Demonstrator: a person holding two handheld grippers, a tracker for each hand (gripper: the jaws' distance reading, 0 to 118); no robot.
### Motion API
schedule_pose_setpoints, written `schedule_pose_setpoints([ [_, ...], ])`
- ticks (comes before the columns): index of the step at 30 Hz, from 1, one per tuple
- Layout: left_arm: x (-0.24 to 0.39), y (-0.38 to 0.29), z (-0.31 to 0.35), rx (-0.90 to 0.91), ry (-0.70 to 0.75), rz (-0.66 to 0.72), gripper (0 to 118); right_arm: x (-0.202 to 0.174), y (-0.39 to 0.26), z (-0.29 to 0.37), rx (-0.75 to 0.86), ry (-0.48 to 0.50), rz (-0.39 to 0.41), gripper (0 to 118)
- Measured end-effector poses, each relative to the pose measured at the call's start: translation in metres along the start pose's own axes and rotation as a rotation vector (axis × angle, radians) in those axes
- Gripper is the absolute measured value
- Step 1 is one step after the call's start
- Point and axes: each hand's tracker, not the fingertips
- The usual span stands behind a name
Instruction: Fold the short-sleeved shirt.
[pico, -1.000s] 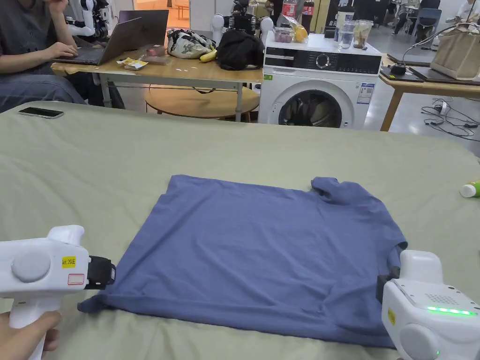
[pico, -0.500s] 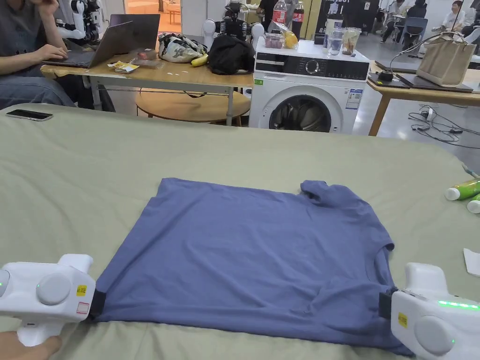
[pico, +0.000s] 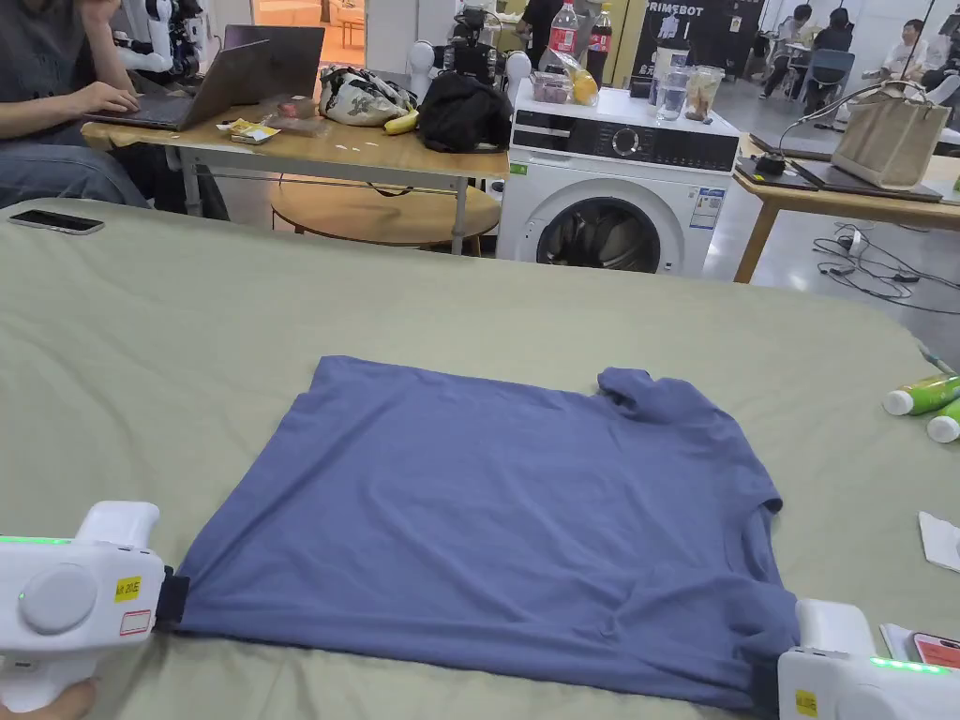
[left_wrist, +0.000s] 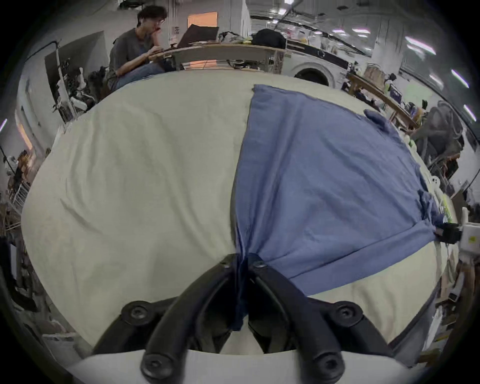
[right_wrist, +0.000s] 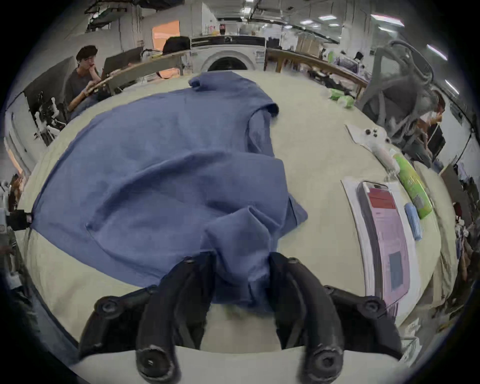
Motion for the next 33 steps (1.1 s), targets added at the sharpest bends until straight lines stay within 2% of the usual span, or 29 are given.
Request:
schedule_pose_setpoints([
  [2,-0.005,0.005,0.009,0.032,-0.026,0.018,0,0.002,0.009,0.012,0.032,0.013,-0.017,9],
  [4,-0.007,0.014,0.017,0.084,-0.069,0.040,0,0.004,0.022,0.023,0.051,0.018,-0.015,5],
  [8,-0.004,0.049,0.028,0.139,-0.081,0.057,0,0.007,0.065,0.037,0.102,0.050,-0.043,4],
  [11,-0.002,0.085,0.019,0.157,-0.085,0.062,0,0.005,0.101,0.033,0.145,0.031,-0.029,4],
  [18,0.003,0.173,-0.044,0.115,-0.073,0.047,0,-0.002,0.175,-0.032,0.145,0.009,-0.030,4],
  [23,0.003,0.197,-0.095,0.036,-0.062,0.060,0,-0.008,0.197,-0.090,0.072,0.018,-0.037,4],
  [29,0.001,0.206,-0.134,-0.037,-0.071,0.088,0,-0.013,0.207,-0.130,0.021,0.008,-0.044,4],
  [33,0.002,0.201,-0.153,-0.104,-0.074,0.091,0,-0.021,0.203,-0.140,0.003,-0.034,0.031,5],
])
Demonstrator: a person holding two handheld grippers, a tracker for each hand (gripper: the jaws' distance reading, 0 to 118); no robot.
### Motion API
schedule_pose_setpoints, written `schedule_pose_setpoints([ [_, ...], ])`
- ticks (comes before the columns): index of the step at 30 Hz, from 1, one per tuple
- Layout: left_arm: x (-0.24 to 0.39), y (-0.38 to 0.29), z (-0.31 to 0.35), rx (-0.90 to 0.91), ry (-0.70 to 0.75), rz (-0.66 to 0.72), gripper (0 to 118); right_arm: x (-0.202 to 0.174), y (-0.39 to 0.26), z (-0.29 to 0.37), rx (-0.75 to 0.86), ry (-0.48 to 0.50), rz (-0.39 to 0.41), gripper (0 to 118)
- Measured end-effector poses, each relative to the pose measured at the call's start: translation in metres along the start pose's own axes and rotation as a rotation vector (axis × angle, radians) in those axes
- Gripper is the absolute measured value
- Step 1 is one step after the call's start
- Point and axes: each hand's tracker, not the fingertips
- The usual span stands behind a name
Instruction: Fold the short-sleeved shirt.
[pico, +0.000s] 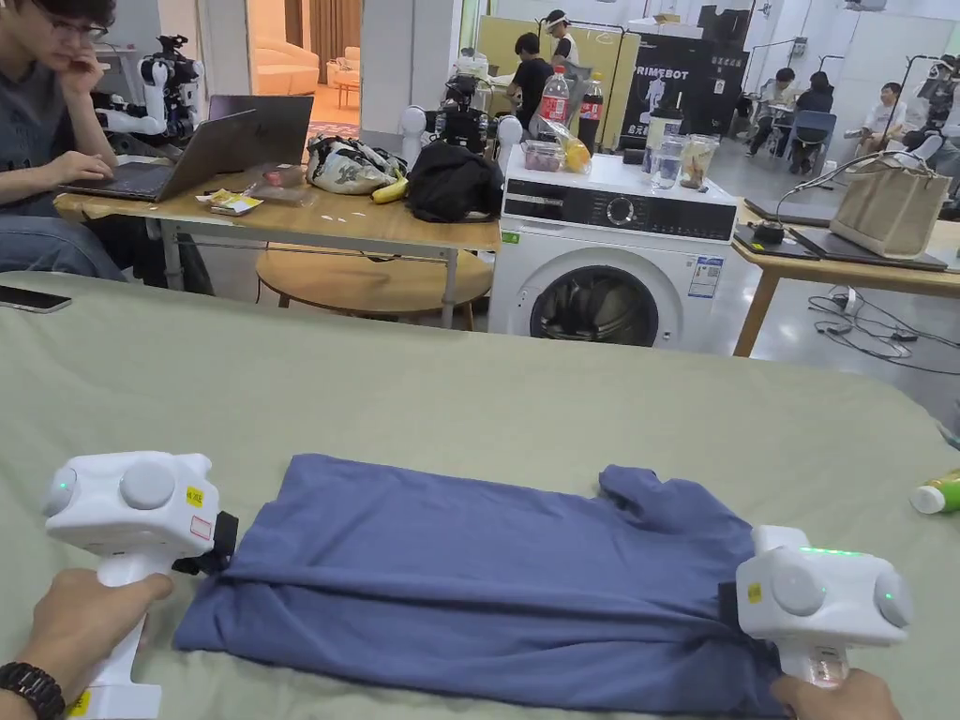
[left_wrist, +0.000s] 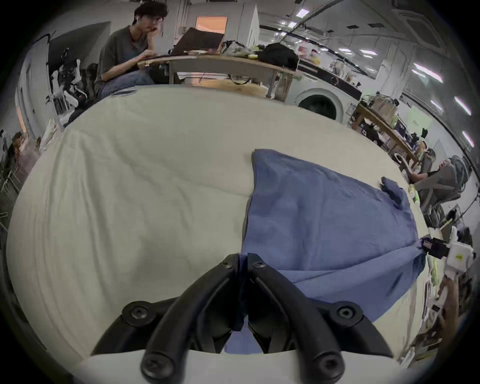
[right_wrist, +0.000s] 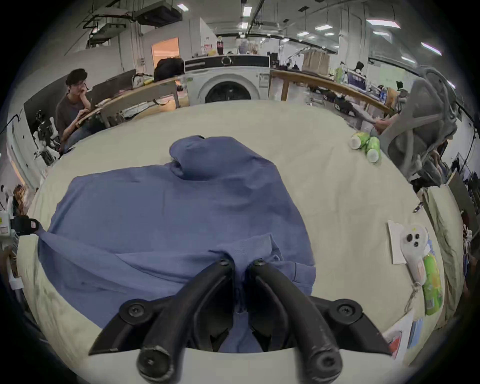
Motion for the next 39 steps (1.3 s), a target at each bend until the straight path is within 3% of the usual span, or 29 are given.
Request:
schedule_pose_setpoints([
  [4,0.004,-0.009,0.011,0.041,-0.002,-0.005,0,-0.003,-0.005,0.018,0.111,-0.032,-0.002,9],
  [5,0.007,-0.011,0.019,0.070,-0.004,-0.019,6,-0.003,-0.006,0.026,0.145,-0.029,-0.018,14],
  [7,0.013,-0.019,0.037,0.145,-0.022,-0.048,31,-0.008,-0.010,0.047,0.223,0.012,-0.051,30],
  [8,0.017,-0.026,0.048,0.206,-0.049,-0.062,38,-0.012,-0.013,0.057,0.252,0.013,-0.054,39],
  [9,0.020,-0.034,0.059,0.262,-0.071,-0.078,41,-0.016,-0.017,0.067,0.297,0.014,-0.058,46],
  [12,0.036,-0.062,0.088,0.378,-0.053,-0.129,41,-0.031,-0.037,0.099,0.417,0.005,-0.050,48],
  [15,0.040,-0.091,0.102,0.481,-0.029,-0.180,41,-0.044,-0.059,0.120,0.463,0.010,-0.041,44],
  [17,0.047,-0.109,0.111,0.502,-0.004,-0.191,41,-0.049,-0.073,0.131,0.488,0.026,-0.051,15],
  [18,0.046,-0.118,0.112,0.537,0.037,-0.185,37,-0.052,-0.081,0.135,0.492,0.027,-0.056,5],
  [19,0.047,-0.124,0.113,0.530,0.027,-0.180,18,-0.056,-0.087,0.138,0.493,0.023,-0.058,0],
  [20,0.045,-0.129,0.115,0.517,0.010,-0.189,0,-0.057,-0.092,0.140,0.490,0.025,-0.059,0],
  [25,0.033,-0.122,0.104,0.384,0.011,-0.187,0,-0.057,-0.110,0.142,0.469,0.034,-0.069,0],
  [36,-0.004,-0.044,0.018,-0.091,0.002,0.014,0,-0.037,-0.125,0.135,0.401,0.007,-0.060,0],
  [37,-0.004,-0.044,0.009,-0.124,0.010,0.010,9,-0.037,-0.126,0.135,0.395,0.000,-0.054,0],
  [39,0.008,-0.053,0.004,-0.128,0.024,-0.011,45,-0.034,-0.127,0.133,0.381,-0.003,-0.050,0],
])
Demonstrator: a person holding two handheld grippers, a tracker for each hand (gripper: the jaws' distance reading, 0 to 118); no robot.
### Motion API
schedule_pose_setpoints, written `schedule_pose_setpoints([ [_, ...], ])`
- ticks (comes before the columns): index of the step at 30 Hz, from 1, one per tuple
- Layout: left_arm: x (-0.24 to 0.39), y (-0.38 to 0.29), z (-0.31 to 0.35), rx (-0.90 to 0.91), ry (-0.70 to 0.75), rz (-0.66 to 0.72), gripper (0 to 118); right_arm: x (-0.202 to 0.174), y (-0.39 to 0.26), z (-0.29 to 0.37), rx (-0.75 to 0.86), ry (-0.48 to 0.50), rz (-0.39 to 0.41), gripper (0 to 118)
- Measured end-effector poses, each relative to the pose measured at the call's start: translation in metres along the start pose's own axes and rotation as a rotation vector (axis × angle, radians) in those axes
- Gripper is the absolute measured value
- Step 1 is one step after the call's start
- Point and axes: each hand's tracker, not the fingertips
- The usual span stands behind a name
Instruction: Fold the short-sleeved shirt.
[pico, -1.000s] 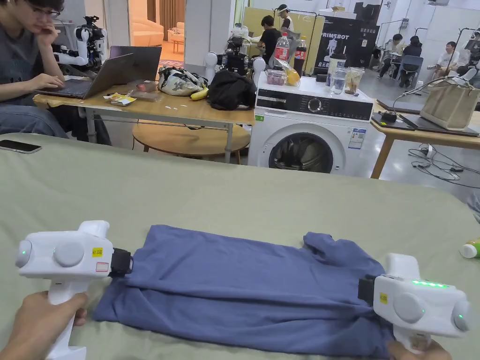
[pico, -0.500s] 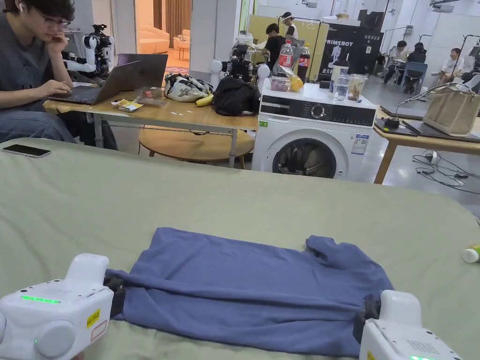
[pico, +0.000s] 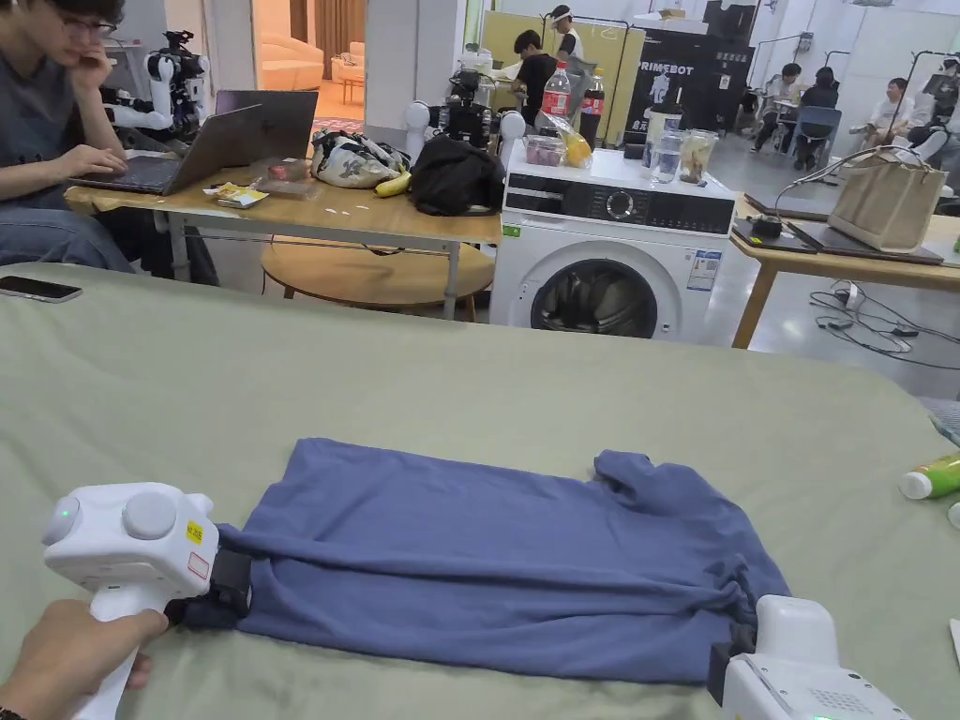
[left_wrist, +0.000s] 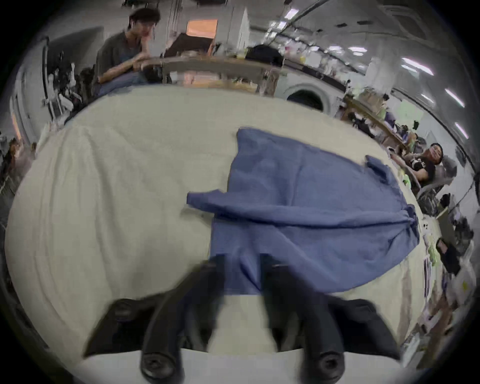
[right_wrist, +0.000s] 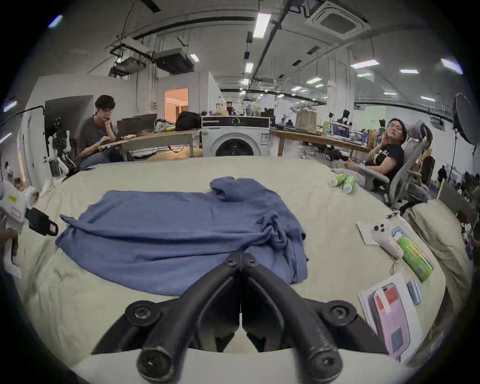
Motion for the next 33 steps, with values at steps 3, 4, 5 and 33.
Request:
schedule_pose_setpoints([
  [3,0.019,-0.005,0.013,0.013,0.079,-0.033,61,0.003,-0.002,-0.001,-0.020,0.000,0.004,0],
  [4,0.025,-0.009,0.014,0.032,0.097,-0.074,61,0.004,-0.002,-0.003,-0.027,0.000,0.005,0],
  [5,0.029,-0.015,0.014,0.044,0.108,-0.108,60,0.006,-0.002,-0.006,-0.039,0.001,0.007,0],
  [33,0.006,-0.074,0.102,0.304,-0.026,-0.126,3,0.055,0.026,-0.050,-0.355,0.088,-0.010,3],
])
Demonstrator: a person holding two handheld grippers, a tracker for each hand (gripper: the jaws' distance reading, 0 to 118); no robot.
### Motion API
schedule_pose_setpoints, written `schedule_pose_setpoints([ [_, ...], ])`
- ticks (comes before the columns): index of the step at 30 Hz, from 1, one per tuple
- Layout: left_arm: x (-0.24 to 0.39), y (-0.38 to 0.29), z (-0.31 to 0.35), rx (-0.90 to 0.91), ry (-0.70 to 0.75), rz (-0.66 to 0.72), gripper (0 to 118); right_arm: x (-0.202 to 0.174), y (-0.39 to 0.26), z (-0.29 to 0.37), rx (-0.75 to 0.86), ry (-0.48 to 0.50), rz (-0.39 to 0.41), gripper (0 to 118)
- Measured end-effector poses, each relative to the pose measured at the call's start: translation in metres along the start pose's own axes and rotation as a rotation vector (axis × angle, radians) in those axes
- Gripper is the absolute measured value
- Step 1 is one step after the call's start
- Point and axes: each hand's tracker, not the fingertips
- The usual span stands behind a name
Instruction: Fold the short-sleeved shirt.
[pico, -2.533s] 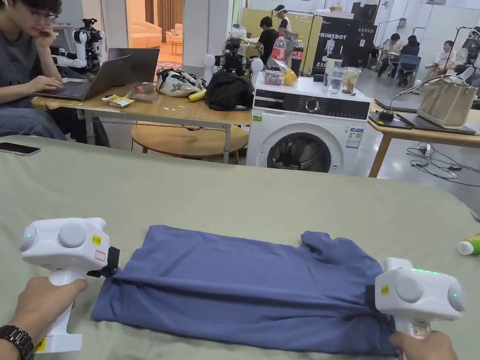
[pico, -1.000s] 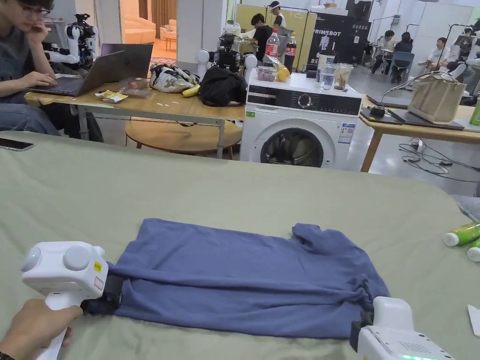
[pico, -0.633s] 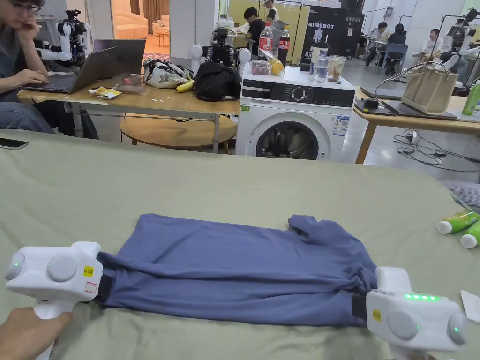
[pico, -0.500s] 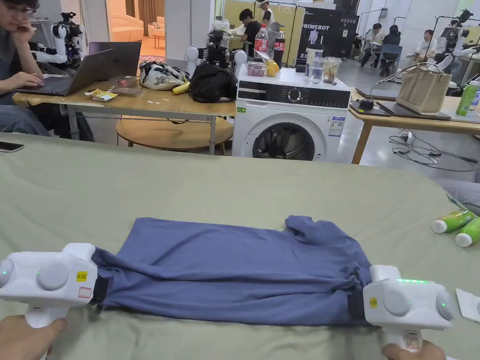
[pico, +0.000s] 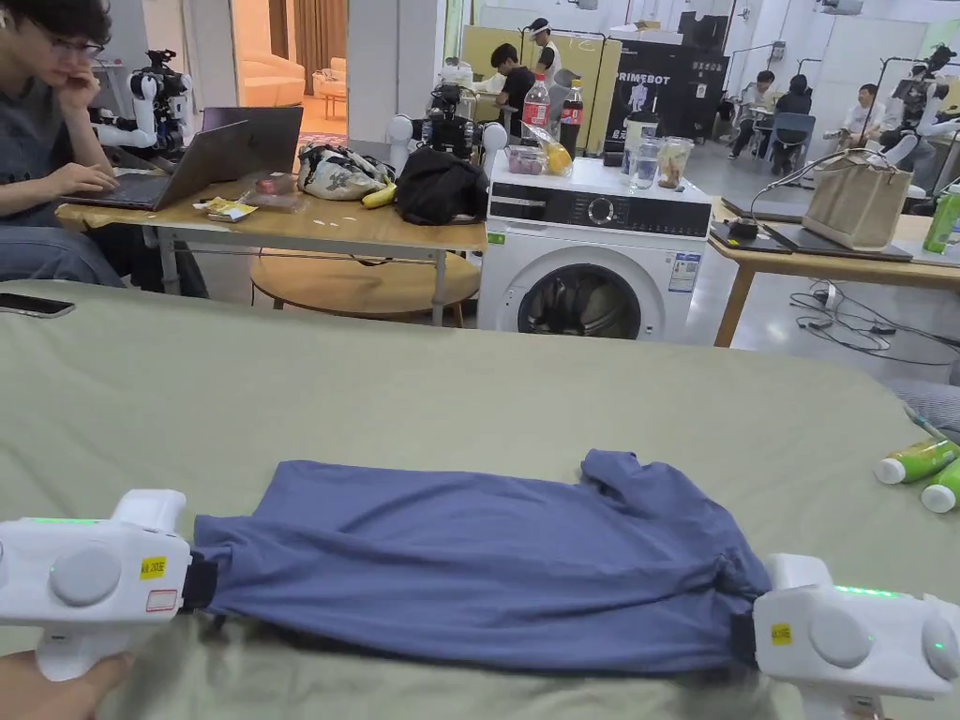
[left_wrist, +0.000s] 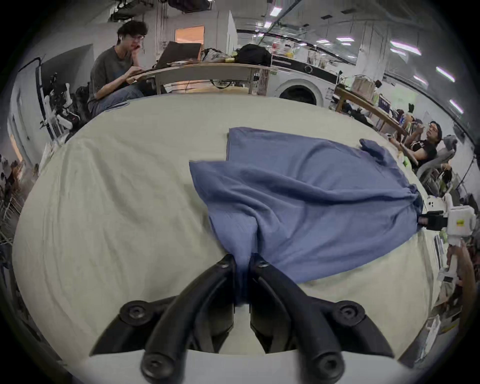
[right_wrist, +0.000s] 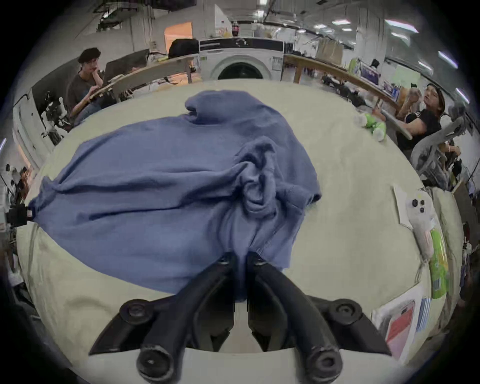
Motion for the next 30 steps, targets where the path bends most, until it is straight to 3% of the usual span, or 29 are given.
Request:
schedule_pose_setpoints([
  [6,-0.011,-0.043,0.038,-0.072,-0.008,-0.006,3,-0.006,-0.045,0.051,-0.023,-0.044,0.075,2],
  [10,-0.012,-0.079,0.032,-0.172,0.019,-0.041,3,-0.012,-0.080,0.051,-0.102,-0.085,0.147,3],
  [16,-0.023,-0.106,-0.004,-0.175,0.030,-0.007,3,-0.014,-0.105,0.023,-0.113,-0.094,0.137,3],
  [23,-0.017,-0.090,0.011,-0.126,0.052,0.052,3,-0.024,-0.090,0.052,-0.035,-0.149,0.095,4],
  [25,-0.012,-0.083,0.024,-0.046,0.048,0.063,4,-0.030,-0.082,0.070,0.043,-0.140,0.088,14],
  [26,-0.003,-0.082,0.036,0.014,0.046,0.056,14,-0.035,-0.077,0.078,0.080,-0.151,0.073,23],
  [27,0.002,-0.079,0.042,0.060,0.029,0.032,28,-0.039,-0.073,0.085,0.112,-0.151,0.071,42],
  [28,0.007,-0.077,0.046,0.099,0.034,0.015,39,-0.043,-0.069,0.091,0.160,-0.138,0.065,45],
  [30,0.020,-0.078,0.055,0.206,0.041,-0.027,41,-0.052,-0.065,0.099,0.265,-0.119,0.040,45],
])
